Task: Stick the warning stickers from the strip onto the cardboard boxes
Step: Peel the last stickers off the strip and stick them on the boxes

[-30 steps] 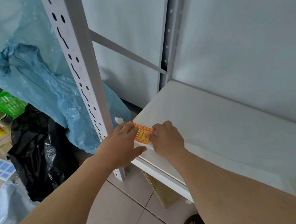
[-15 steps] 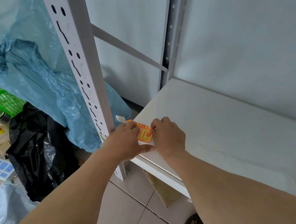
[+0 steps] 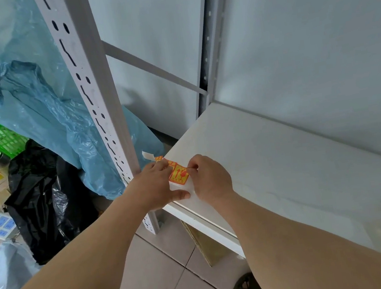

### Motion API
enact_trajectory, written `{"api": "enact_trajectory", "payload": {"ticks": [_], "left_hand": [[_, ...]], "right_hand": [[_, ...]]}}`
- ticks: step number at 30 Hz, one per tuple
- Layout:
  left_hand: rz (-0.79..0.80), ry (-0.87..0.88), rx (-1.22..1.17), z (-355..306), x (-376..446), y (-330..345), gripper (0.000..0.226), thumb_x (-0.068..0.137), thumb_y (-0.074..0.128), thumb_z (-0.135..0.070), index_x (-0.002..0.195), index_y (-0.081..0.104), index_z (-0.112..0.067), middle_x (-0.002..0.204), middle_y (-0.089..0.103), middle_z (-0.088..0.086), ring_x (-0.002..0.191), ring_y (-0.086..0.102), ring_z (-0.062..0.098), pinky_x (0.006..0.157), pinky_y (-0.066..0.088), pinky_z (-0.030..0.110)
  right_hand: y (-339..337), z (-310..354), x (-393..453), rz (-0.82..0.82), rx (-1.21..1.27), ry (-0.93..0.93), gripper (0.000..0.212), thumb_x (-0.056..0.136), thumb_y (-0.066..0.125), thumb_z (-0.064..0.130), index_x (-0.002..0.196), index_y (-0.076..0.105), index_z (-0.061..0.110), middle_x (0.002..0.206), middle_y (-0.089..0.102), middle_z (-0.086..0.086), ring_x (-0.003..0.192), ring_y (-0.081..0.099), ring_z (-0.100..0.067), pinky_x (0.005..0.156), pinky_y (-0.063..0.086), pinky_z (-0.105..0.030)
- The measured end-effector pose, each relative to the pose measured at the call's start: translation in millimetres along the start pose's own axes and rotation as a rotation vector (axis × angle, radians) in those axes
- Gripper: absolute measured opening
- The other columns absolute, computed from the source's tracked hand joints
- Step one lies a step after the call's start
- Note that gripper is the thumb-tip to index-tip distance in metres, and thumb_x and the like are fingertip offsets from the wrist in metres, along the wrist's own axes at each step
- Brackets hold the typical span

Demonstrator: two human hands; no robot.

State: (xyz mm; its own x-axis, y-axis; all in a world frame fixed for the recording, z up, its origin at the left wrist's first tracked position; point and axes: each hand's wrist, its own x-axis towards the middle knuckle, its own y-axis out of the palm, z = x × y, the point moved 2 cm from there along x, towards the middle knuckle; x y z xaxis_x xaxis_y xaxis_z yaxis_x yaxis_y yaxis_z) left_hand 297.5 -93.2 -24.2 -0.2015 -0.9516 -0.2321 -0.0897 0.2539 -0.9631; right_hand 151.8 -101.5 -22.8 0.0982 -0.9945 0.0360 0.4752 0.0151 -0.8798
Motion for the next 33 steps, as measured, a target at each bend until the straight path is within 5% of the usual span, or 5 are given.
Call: {"api": "enact_trajectory", "payload": {"ticks": [9, 16, 22, 27, 33], "left_hand": [[0.069, -0.026, 0.026, -4, 2, -1, 0.089, 0.081, 0.053, -0.068, 0.151, 0.019, -0.026, 0.158, 0.020, -0.002, 0.144, 0.018, 0.024, 0.113, 0.023, 0.045], [-0.014, 0.067, 0.083, -19, -17, -12, 0.078, 0.083, 0.055, -0.064, 0.147, 0.032, -0.026, 0.152, 0.032, -0.004, 0.139, 0.030, 0.021, 0.111, 0.030, 0.041], [-0.126, 0.414, 0.239, -109, -48, -41, 0.058, 0.092, 0.040, -0.062, 0.137, 0.048, -0.026, 0.140, 0.048, -0.004, 0.127, 0.044, 0.018, 0.104, 0.036, 0.034], [-0.198, 0.559, 0.195, -205, -73, -48, 0.051, 0.093, 0.042, -0.057, 0.131, 0.052, -0.025, 0.131, 0.053, -0.006, 0.119, 0.048, 0.018, 0.094, 0.039, 0.033], [-0.235, 0.741, 0.190, -317, -102, -42, 0.048, 0.093, 0.042, -0.055, 0.128, 0.054, -0.024, 0.130, 0.054, -0.005, 0.119, 0.049, 0.019, 0.093, 0.039, 0.032]], "right_hand": [[-24, -9, -13, 0.038, 0.300, 0.084, 0.010, 0.101, 0.046, 0.027, 0.103, 0.052, 0.018, 0.101, 0.059, 0.002, 0.090, 0.056, -0.013, 0.073, 0.045, -0.018], [-61, -34, -28, 0.074, 0.219, 0.055, 0.011, 0.097, 0.050, 0.022, 0.098, 0.058, 0.014, 0.093, 0.063, 0.000, 0.091, 0.059, -0.022, 0.079, 0.048, -0.033], [-131, -85, -81, 0.088, 0.121, 0.066, 0.005, 0.088, 0.056, 0.021, 0.089, 0.061, 0.019, 0.083, 0.064, 0.003, 0.080, 0.059, -0.019, 0.071, 0.048, -0.032], [-202, -143, -156, 0.094, 0.037, 0.113, 0.001, 0.090, 0.058, 0.024, 0.089, 0.058, 0.023, 0.076, 0.058, 0.013, 0.070, 0.053, -0.007, 0.060, 0.039, -0.021], [-274, -209, -246, 0.021, -0.017, 0.207, 0.004, 0.095, 0.055, 0.031, 0.092, 0.055, 0.029, 0.084, 0.057, 0.015, 0.077, 0.054, -0.006, 0.062, 0.040, -0.021]]}}
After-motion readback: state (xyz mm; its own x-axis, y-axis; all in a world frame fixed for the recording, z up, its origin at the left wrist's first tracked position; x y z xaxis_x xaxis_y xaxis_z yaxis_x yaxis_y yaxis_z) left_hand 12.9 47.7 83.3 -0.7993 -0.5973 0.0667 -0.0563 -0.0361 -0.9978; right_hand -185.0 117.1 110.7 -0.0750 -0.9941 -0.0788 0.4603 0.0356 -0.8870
